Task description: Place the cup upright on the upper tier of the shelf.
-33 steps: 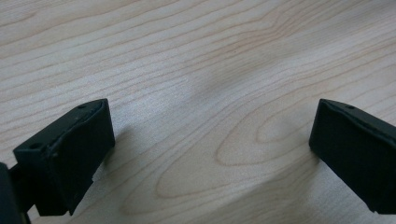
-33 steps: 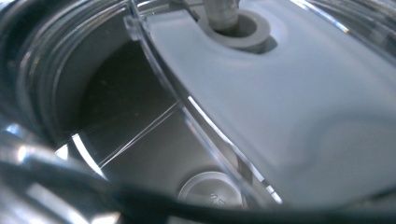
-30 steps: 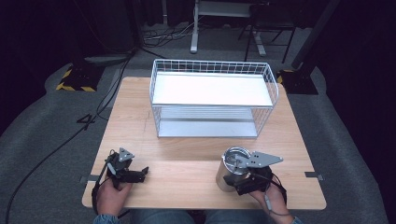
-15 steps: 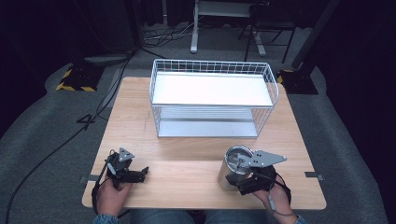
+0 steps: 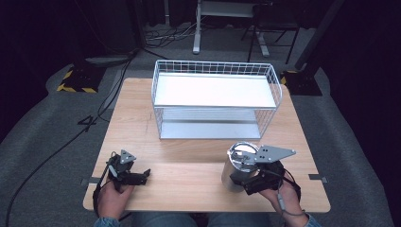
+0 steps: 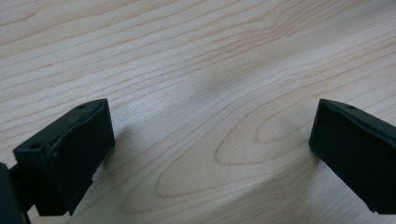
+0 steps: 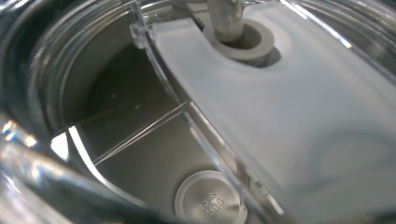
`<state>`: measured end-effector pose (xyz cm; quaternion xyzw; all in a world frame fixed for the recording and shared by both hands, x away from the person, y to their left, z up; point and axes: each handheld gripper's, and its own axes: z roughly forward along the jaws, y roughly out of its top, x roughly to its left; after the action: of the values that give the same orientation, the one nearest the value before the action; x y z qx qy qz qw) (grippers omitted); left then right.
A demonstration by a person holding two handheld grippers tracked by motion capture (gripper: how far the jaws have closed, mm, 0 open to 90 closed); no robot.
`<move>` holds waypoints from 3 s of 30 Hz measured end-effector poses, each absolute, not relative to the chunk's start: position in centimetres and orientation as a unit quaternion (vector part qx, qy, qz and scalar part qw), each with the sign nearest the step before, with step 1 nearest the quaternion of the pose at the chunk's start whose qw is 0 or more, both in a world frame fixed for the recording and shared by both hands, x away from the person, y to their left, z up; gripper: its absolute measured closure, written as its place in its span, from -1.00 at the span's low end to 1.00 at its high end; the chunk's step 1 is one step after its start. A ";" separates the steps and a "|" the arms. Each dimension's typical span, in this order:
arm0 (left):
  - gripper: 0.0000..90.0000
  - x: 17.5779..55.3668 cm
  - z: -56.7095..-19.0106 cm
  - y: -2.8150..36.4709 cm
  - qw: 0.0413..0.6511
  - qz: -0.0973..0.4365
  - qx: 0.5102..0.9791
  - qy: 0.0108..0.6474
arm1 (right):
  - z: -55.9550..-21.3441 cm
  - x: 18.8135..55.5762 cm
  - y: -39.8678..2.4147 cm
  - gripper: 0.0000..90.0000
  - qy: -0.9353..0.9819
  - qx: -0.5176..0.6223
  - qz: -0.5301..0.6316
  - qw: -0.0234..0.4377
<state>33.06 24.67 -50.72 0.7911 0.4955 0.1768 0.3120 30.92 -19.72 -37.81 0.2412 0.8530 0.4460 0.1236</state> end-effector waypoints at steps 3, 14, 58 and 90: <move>-0.99 33.1 -50.7 24.7 0.312 0.177 0.791 0.495 | -37.2 30.9 -19.6 -0.92 0.853 0.238 0.446 0.127; -0.99 33.1 -50.7 24.7 0.312 0.176 0.792 0.495 | -34.5 31.4 -19.7 -0.92 0.853 0.244 0.447 0.119; -0.99 33.0 -50.7 24.7 0.312 0.176 0.793 0.493 | -23.8 38.8 -18.4 -0.92 0.833 0.257 0.460 0.166; -0.99 33.1 -50.7 24.7 0.313 0.175 0.794 0.491 | -22.2 49.8 -14.4 -0.92 0.811 0.324 0.453 0.177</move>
<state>33.11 24.70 -50.70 0.7940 0.4910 0.1749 0.3129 49.83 -14.37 -22.22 0.3244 0.8112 0.4533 0.1768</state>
